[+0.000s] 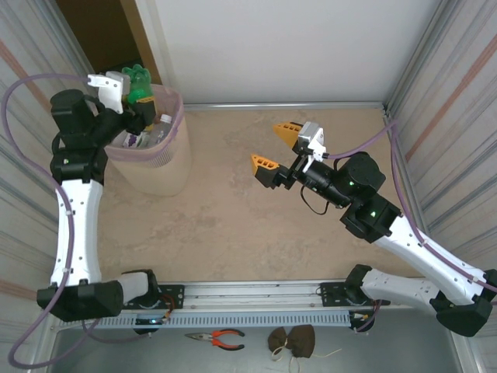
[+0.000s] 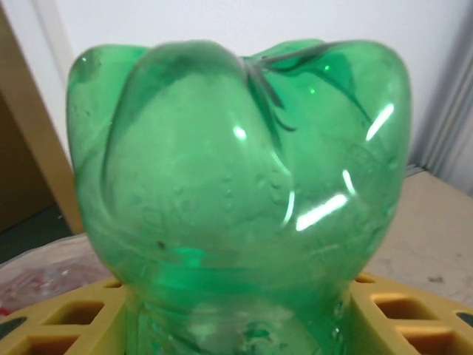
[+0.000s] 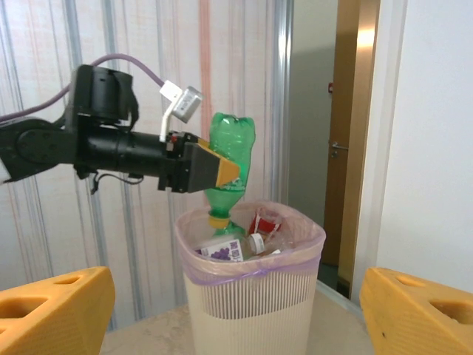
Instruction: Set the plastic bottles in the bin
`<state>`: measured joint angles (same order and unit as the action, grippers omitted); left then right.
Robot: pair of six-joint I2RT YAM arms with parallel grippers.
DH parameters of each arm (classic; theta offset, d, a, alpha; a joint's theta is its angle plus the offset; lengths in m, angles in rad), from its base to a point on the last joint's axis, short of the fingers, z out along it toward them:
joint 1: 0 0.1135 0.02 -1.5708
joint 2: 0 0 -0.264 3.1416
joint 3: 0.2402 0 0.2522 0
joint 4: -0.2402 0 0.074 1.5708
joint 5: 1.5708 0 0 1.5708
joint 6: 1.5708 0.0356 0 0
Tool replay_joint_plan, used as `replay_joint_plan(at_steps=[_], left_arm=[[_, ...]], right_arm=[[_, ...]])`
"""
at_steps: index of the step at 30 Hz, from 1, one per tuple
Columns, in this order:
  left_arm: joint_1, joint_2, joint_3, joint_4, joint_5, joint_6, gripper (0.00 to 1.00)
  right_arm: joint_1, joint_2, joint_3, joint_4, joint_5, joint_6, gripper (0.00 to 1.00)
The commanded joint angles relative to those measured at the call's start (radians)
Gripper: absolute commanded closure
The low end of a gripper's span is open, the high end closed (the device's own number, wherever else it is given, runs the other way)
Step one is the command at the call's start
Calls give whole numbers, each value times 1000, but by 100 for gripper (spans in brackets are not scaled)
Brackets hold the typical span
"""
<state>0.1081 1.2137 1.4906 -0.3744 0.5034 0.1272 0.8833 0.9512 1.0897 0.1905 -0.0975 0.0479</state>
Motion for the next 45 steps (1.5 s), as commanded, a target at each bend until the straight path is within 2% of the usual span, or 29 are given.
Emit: replay_joint_plan(at_steps=[1, 4, 12, 22, 29, 38, 43, 45], left_arm=[[51, 43, 17, -25, 18, 3, 52], [77, 66, -18, -24, 41, -21, 52], [79, 57, -177, -11, 36, -36, 50], [79, -7, -199, -23, 15, -74, 25], [79, -13, -111, -35, 32, -85, 21], [78, 127, 84, -112, 53, -60, 32], [79, 243, 203, -190, 39, -29, 51], [79, 292, 247, -218, 37, -24, 56]], right_arm=[[-2, -8, -13, 5, 8, 10, 15], [-2, -11, -19, 4, 13, 12, 15], [-12, -11, -24, -6, 12, 23, 15], [-24, -23, -31, -14, 8, 32, 15], [-27, -31, -32, -17, 11, 32, 15], [-28, -34, -30, -20, 11, 31, 15], [-28, -34, -30, -20, 8, 34, 15], [-29, -33, -31, -20, 7, 34, 15]])
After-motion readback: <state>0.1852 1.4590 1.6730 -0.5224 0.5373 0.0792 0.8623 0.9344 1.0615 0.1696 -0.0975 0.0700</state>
